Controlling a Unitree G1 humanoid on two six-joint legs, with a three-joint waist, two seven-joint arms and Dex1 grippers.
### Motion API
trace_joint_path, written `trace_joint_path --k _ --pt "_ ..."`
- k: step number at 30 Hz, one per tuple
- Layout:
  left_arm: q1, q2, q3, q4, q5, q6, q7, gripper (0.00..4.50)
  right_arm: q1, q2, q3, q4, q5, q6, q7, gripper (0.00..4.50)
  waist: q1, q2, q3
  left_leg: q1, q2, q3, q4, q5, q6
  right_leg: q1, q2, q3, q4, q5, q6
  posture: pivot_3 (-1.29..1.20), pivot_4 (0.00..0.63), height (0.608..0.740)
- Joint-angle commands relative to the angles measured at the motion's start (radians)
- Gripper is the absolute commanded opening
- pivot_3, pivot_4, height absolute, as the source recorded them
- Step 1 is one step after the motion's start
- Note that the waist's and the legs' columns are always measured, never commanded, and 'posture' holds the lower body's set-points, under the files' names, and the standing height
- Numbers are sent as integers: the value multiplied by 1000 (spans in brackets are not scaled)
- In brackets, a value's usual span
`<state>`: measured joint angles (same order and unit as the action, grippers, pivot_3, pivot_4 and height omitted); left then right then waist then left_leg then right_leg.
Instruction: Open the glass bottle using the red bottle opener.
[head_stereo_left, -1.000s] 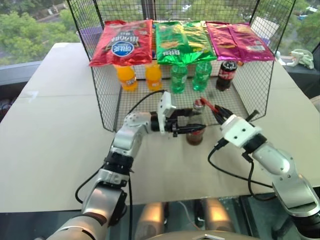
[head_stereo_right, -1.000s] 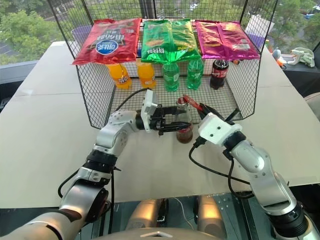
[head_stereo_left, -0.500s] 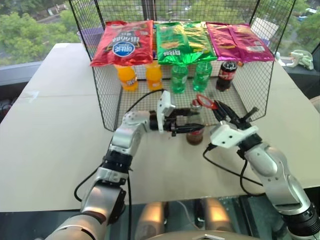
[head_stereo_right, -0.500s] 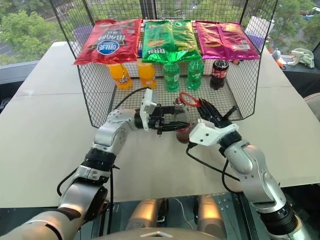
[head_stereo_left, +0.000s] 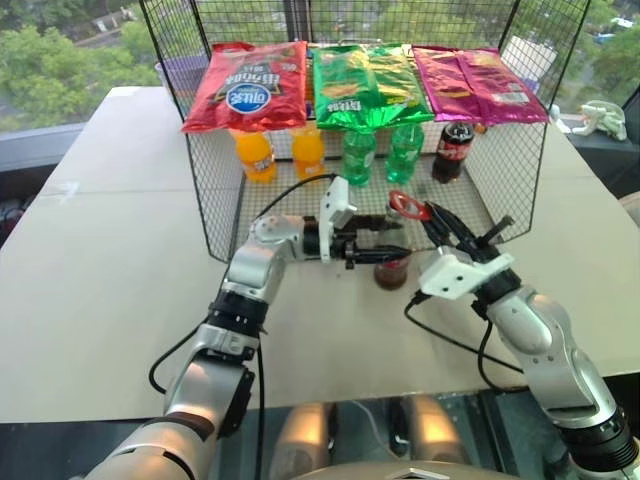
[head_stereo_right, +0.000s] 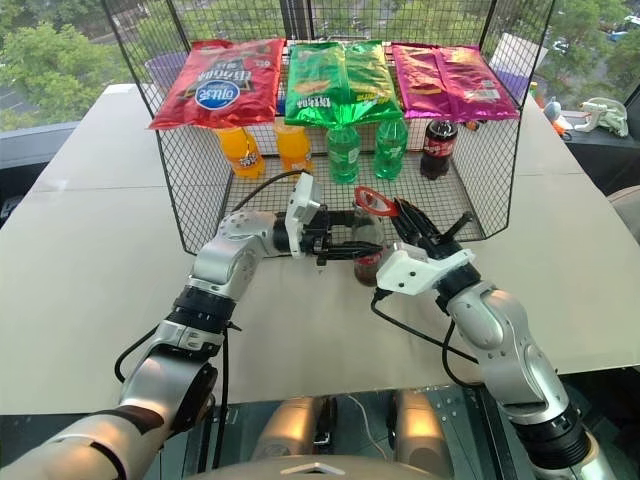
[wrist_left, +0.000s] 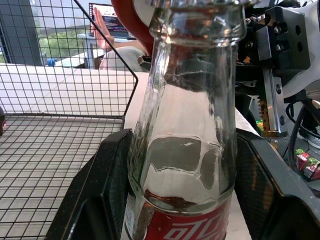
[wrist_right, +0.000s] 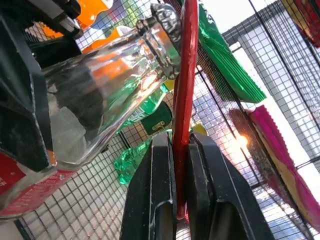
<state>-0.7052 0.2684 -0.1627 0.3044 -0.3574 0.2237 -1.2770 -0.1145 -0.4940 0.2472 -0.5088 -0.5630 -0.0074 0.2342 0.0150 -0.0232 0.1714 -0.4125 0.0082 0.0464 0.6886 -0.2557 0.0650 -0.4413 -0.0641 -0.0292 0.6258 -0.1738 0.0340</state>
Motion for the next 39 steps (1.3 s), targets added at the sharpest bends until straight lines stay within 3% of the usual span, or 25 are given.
trace_joint_path --k 1,10,15,21,30,34,36,39 --pt "-45 -25 -14 -16 5 -6 14 2311 37 -41 77 32 -46 -36 96 0 0 0 -1 0 0 -1 0 0 0 1 0 0 0 0 0 0 150 740" --pt "-28 -9 -25 -13 26 -15 -8 2311 -20 -206 -69 -39 2 -33 221 0 1 -1 -1 1 0 -1 0 0 0 2 0 0 0 0 0 0 150 740" --pt "-27 -9 -35 4 36 -31 -12 2311 -170 -347 -137 -62 134 -27 411 0 0 -1 -1 1 0 -1 0 0 0 2 0 0 -1 0 0 0 150 740" --pt "-24 -19 -36 16 35 -49 -7 2311 -290 -371 -132 -41 201 -16 511 0 0 -1 -1 0 0 -3 0 0 0 1 0 -2 -1 0 0 0 150 740" --pt "-2 -16 -25 -12 19 -48 9 2311 -273 -210 -223 -127 198 200 441 0 3 -1 -1 -2 0 -3 0 0 0 0 -1 -2 -1 0 0 0 150 740" --pt "10 -14 -17 -19 15 -59 16 2311 -183 4 -376 -340 345 574 407 0 4 -1 -1 -3 0 -3 0 0 0 -1 0 -3 -1 0 0 0 150 740" --pt "13 -16 -11 -21 11 -60 22 2311 -118 82 -414 -441 415 742 416 0 5 -1 -1 -3 0 -4 0 0 0 -1 0 -3 0 2 2 0 150 740" --pt "22 -22 -6 -23 18 -90 41 2311 20 286 -454 -532 573 961 374 0 2 -1 -1 -2 0 -4 0 0 0 0 -1 -3 0 1 1 0 150 740"
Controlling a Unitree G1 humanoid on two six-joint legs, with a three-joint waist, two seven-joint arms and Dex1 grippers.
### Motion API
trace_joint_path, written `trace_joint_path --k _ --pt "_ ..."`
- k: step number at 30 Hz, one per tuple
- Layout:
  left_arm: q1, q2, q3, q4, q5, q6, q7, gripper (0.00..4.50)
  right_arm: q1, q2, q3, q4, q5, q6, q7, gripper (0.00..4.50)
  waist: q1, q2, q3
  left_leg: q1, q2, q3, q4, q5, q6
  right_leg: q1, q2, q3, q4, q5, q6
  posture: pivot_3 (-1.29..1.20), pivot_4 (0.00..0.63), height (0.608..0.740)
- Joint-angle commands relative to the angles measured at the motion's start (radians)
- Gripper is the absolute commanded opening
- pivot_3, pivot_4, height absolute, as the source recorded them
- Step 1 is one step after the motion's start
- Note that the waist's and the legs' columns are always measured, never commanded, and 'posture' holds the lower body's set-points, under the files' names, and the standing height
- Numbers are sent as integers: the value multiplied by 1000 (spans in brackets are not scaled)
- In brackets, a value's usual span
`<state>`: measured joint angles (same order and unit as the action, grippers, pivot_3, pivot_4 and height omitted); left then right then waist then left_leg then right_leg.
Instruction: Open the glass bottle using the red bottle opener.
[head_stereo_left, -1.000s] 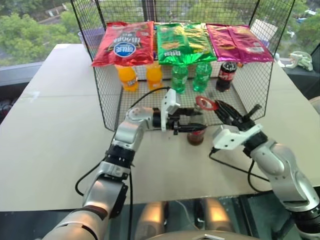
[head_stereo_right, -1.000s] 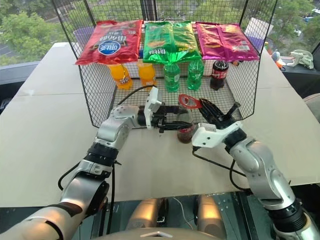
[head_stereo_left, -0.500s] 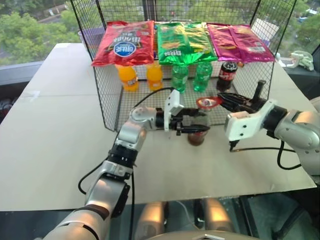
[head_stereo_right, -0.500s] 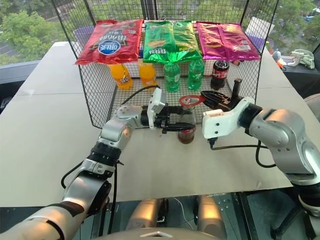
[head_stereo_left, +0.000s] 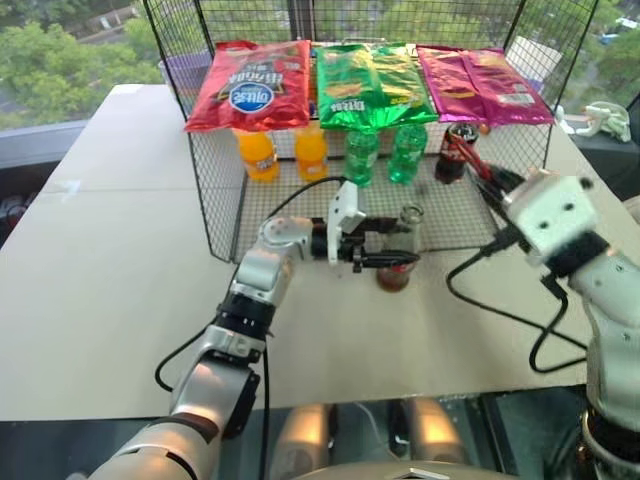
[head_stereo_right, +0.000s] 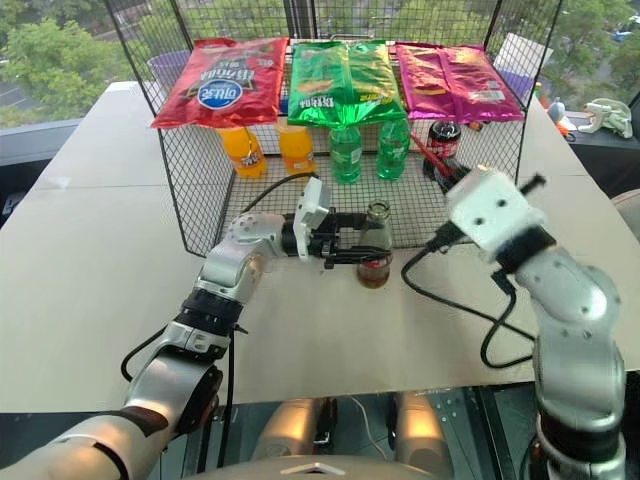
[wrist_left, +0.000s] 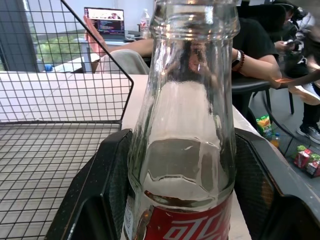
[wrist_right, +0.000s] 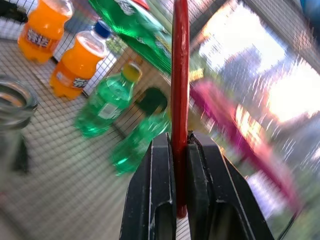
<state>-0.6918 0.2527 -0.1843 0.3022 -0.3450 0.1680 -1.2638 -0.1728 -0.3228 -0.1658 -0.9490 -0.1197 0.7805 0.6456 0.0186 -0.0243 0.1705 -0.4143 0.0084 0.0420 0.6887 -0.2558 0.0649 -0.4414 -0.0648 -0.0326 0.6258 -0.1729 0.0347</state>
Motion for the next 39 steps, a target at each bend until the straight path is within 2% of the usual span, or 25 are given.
trace_joint_path --k 1,6,10,18,19,21,24,25,26,27,28,32,39 --pt "15 -10 18 -21 5 -48 34 2311 122 162 -44 -98 172 214 -52 0 -2 1 0 0 0 0 0 0 0 0 0 0 0 -1 -1 0 150 740" --pt "42 -15 19 -55 -4 -44 49 2311 240 324 -51 -74 336 364 -97 0 -5 2 0 1 0 1 1 0 0 -1 -1 1 1 0 -1 0 150 740" --pt "49 -12 14 -80 -4 -27 60 2311 203 398 -115 20 412 434 -139 0 -6 2 0 1 1 1 0 0 0 -1 -1 1 1 0 -1 0 150 740" --pt "48 -7 15 -93 -1 -17 68 2311 125 321 -203 199 520 483 -167 0 -5 2 1 0 0 1 -1 0 0 -1 -1 1 0 0 -1 0 150 740" --pt "48 -7 15 -93 -1 -17 68 2311 121 310 -208 210 530 485 -170 870 -5 3 1 0 0 1 -1 0 0 -2 -1 1 0 0 -1 0 150 740" --pt "48 -9 15 -91 0 -19 67 2311 112 286 -217 227 555 491 -173 1405 -6 3 1 0 0 1 -1 0 0 -2 -1 1 0 0 -1 0 150 740" --pt "49 -10 15 -90 -1 -21 68 2311 106 258 -227 239 587 499 -183 2933 -5 3 1 0 0 1 -1 0 0 -2 0 1 0 0 -1 0 150 740" --pt "50 -11 15 -91 -2 -21 68 2311 106 250 -229 244 595 501 -187 3579 -5 3 1 0 0 1 -1 0 0 -2 0 1 0 0 -1 0 150 740" --pt "50 -11 15 -91 -2 -21 68 2311 106 242 -231 247 605 503 -188 3754 -5 3 1 0 0 1 -1 0 0 -2 0 1 0 0 -1 0 150 740" --pt "50 -11 16 -91 -4 -20 67 2311 106 233 -235 248 613 505 -191 4287 -5 3 1 0 0 1 -1 0 0 -2 0 1 0 0 -1 0 150 740" --pt "49 -11 16 -91 -5 -20 66 2311 107 226 -238 248 621 506 -195 4479 -5 3 1 0 0 1 -1 0 0 -2 -1 1 0 0 -1 0 150 740" --pt "48 -5 19 -97 -10 -11 61 2311 125 174 -257 218 647 485 -208 4479 -5 3 1 0 0 1 -1 0 0 -2 -1 1 0 0 -1 0 150 740" --pt "53 4 17 -130 -24 14 55 2311 222 26 -216 134 624 344 -198 4479 -6 5 2 -1 0 1 -2 0 0 -3 0 1 -1 0 -1 0 150 740"
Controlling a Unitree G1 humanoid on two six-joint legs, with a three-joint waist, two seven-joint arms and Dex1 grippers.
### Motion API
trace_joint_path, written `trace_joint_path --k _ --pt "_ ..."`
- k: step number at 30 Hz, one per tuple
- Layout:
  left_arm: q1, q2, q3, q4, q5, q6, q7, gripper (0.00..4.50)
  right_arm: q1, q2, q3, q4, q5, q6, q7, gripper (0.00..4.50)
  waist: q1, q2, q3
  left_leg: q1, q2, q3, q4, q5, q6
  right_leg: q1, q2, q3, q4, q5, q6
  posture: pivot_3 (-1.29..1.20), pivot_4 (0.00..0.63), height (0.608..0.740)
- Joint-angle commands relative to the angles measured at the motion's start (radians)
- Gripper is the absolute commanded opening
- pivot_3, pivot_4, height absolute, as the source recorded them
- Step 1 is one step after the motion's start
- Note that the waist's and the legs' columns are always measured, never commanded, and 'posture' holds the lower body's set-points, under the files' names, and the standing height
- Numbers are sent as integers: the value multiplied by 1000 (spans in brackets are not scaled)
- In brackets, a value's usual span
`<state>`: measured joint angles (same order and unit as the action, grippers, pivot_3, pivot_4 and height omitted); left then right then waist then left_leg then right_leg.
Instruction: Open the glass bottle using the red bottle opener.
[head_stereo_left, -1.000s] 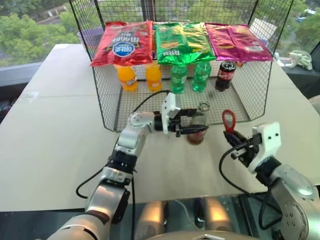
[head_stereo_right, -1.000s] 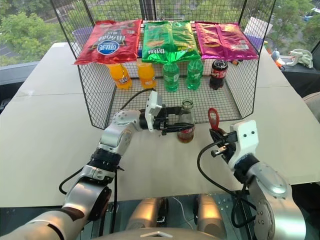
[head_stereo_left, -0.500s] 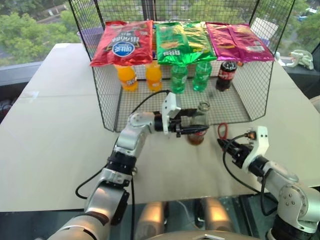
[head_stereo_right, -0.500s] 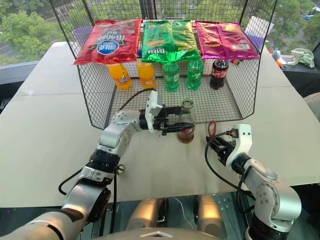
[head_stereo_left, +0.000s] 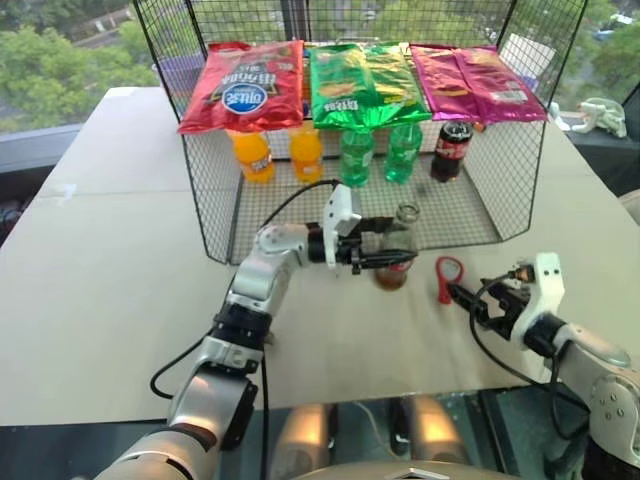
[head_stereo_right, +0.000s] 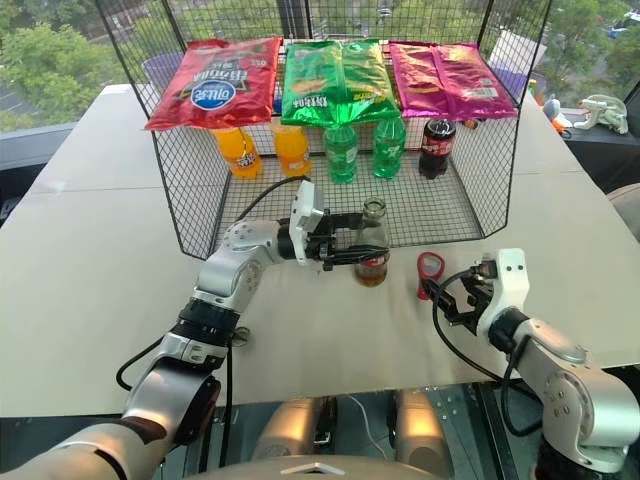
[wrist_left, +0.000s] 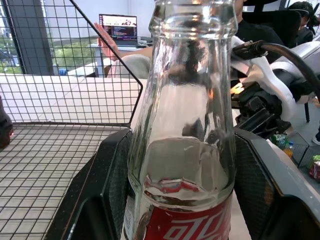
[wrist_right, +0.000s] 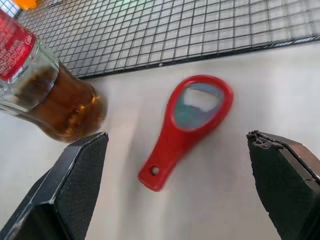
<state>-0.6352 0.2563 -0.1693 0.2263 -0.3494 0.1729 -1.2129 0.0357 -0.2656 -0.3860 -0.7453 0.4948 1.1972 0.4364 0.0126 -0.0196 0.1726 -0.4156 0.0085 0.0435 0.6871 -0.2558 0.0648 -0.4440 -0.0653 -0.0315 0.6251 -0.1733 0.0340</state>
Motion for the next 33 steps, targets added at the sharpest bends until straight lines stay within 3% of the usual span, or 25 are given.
trace_joint_path --k 1,2,4,7,14,21,33 --pt "-2 3 2 -59 -24 17 0 2311 23 -52 14 -80 9 -108 21 4479 0 0 0 0 0 0 0 0 0 0 0 0 0 0 0 0 150 740" --pt "-1 5 3 -63 -26 21 -2 2311 34 -72 25 -88 4 -142 31 4479 0 0 0 0 0 0 0 0 0 0 0 0 0 0 0 0 150 740" --pt "3 6 5 -75 -35 36 -6 3322 59 -115 57 -103 -11 -237 67 4500 0 0 0 0 0 0 0 0 0 0 0 0 0 0 0 0 150 740" --pt "9 8 13 -88 -41 46 4 4467 86 -160 86 -113 -20 -354 105 4500 0 0 0 0 0 0 0 0 0 0 0 0 0 0 0 0 150 740" --pt "39 60 65 -153 -96 116 28 4467 144 -227 94 -114 -14 -526 167 4500 -1 -1 0 0 0 0 0 0 0 0 1 0 -1 0 0 0 150 740" --pt "183 191 194 -352 -226 247 74 4467 270 -279 86 -123 -39 -659 215 4500 0 -1 1 0 2 1 -2 0 0 -1 1 1 -1 0 0 0 150 740" --pt "736 253 429 -532 -182 86 236 4467 502 -264 3 12 -171 -969 255 4500 4 0 0 0 2 2 -3 -3 -4 -2 -7 1 -2 0 0 0 150 740"
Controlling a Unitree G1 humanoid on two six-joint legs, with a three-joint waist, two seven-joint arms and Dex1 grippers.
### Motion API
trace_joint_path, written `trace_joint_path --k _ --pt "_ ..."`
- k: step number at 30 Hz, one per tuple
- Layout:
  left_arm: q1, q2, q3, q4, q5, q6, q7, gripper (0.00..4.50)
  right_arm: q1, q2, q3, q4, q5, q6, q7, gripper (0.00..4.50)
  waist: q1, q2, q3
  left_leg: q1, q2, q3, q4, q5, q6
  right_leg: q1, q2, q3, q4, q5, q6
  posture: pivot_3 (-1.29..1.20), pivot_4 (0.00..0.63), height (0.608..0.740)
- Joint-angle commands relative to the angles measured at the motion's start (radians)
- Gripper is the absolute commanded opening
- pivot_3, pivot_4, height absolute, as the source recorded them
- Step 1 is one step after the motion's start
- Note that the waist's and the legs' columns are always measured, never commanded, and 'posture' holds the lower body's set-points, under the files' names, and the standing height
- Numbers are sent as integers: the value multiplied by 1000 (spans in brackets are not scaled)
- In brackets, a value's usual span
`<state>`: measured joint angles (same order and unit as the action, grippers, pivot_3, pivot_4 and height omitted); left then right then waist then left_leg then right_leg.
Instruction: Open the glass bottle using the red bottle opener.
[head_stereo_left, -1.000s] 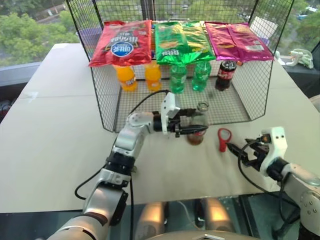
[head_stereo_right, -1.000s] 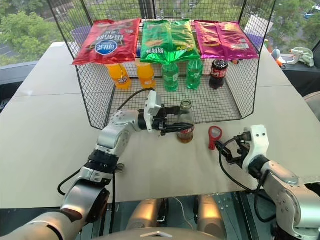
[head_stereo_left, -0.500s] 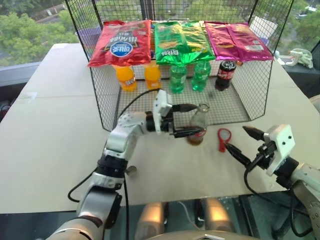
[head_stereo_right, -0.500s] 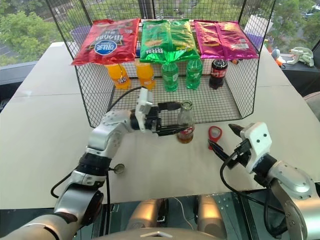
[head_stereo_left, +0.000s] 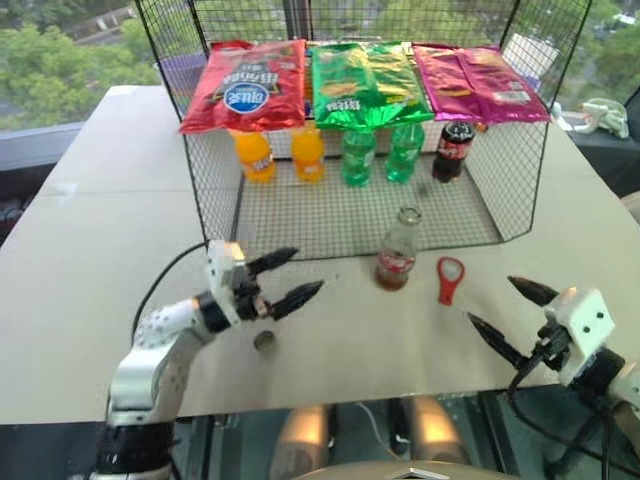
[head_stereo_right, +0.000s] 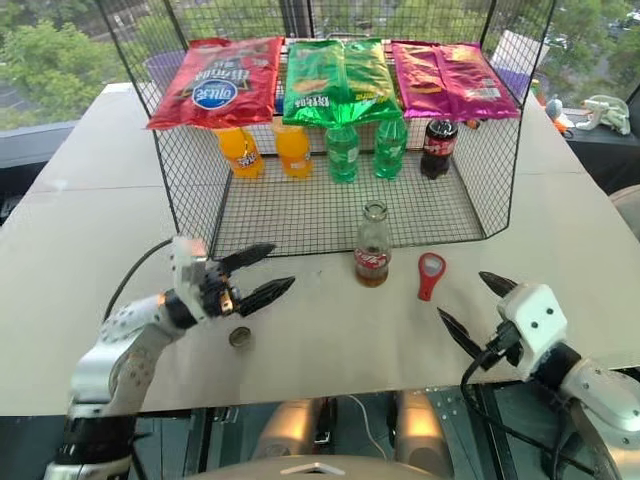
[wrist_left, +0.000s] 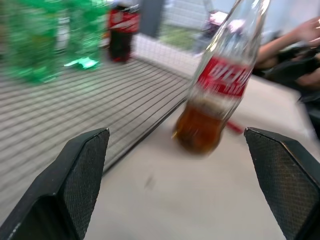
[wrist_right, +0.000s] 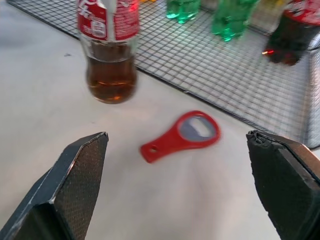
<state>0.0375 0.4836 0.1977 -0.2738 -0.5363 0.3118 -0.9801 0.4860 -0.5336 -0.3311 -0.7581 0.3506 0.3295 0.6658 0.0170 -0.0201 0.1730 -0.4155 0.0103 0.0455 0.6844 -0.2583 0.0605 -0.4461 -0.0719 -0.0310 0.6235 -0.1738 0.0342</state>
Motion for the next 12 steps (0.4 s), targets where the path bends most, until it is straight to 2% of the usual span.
trace_joint_path --k 1,5,12 --pt "93 35 83 -16 11 -78 0 4467 73 7 -67 39 -27 -125 35 4500 -1 0 0 0 0 0 0 -1 -1 0 0 0 0 0 0 0 150 740" --pt "161 53 151 -16 -15 -85 20 4467 122 26 -130 82 6 -171 47 4500 -3 1 0 0 0 0 0 -1 -2 -2 -4 0 0 0 0 0 150 740" --pt "189 60 158 -28 -19 -89 29 4467 131 25 -138 118 23 -205 65 4500 -3 3 2 0 1 1 -2 -1 -2 -2 -15 -13 0 0 0 0 150 740"
